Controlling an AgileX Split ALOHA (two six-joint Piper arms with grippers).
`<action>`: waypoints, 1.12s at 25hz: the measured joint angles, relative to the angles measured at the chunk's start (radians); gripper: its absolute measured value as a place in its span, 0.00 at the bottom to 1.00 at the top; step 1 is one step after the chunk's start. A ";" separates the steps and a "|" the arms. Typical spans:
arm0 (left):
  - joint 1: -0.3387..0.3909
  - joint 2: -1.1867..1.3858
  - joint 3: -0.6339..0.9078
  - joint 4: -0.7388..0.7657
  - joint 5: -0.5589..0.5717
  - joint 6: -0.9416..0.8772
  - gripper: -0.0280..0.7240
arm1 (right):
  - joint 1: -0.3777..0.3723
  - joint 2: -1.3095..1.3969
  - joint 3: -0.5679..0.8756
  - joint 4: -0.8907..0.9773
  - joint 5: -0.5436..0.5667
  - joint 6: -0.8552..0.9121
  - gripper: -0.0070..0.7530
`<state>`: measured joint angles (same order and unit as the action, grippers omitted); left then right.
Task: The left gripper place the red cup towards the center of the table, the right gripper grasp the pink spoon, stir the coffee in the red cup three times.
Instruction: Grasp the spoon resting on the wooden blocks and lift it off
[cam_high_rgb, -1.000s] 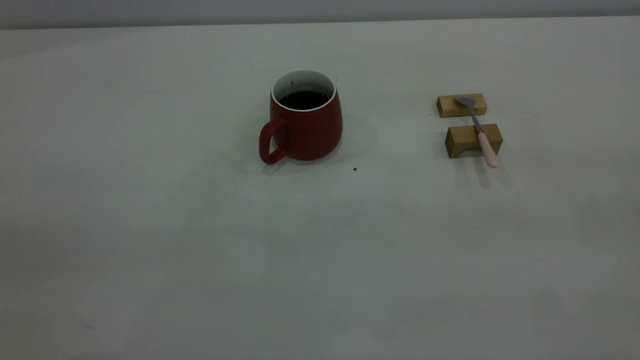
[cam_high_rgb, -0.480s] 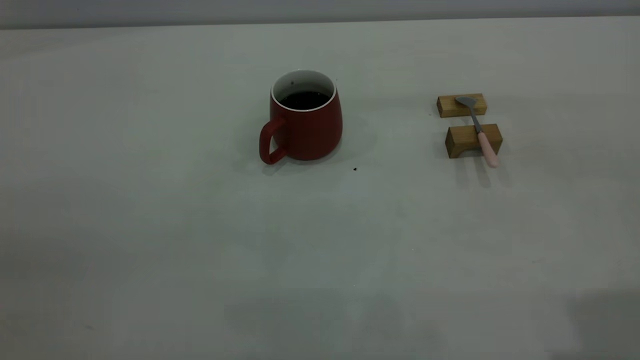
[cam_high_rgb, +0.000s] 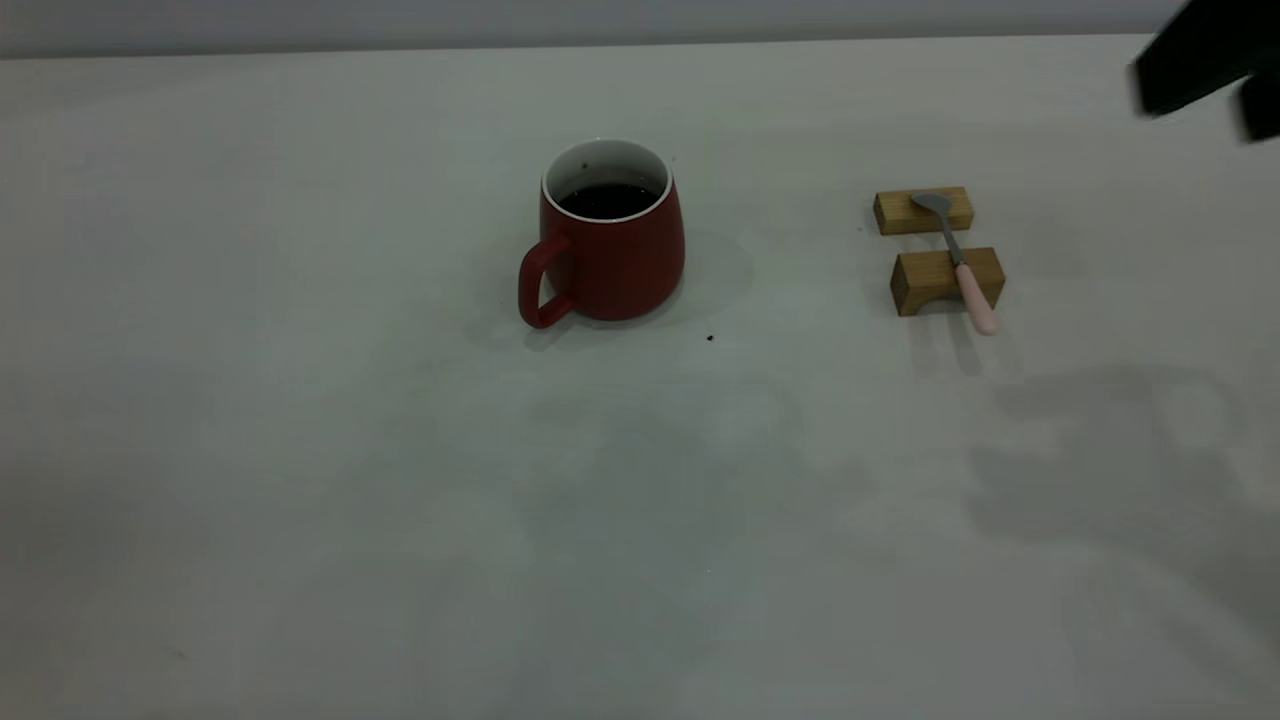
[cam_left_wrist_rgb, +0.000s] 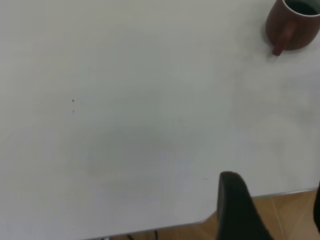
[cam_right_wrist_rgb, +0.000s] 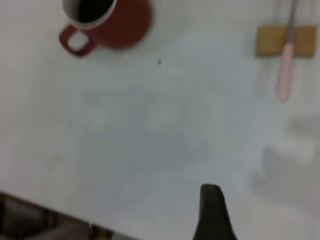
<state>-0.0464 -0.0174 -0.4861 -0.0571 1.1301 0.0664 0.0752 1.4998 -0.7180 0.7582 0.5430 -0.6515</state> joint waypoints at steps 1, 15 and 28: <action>0.000 0.000 0.000 0.000 0.000 0.000 0.63 | 0.009 0.050 -0.031 0.000 -0.001 -0.005 0.77; 0.000 0.000 0.000 0.000 0.000 0.000 0.63 | 0.111 0.652 -0.552 -0.459 0.081 0.458 0.77; 0.000 0.000 0.000 0.000 0.000 0.000 0.63 | 0.139 0.825 -0.691 -0.516 0.109 0.562 0.77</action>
<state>-0.0464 -0.0174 -0.4861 -0.0571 1.1301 0.0664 0.2141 2.3250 -1.4093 0.2420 0.6516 -0.0895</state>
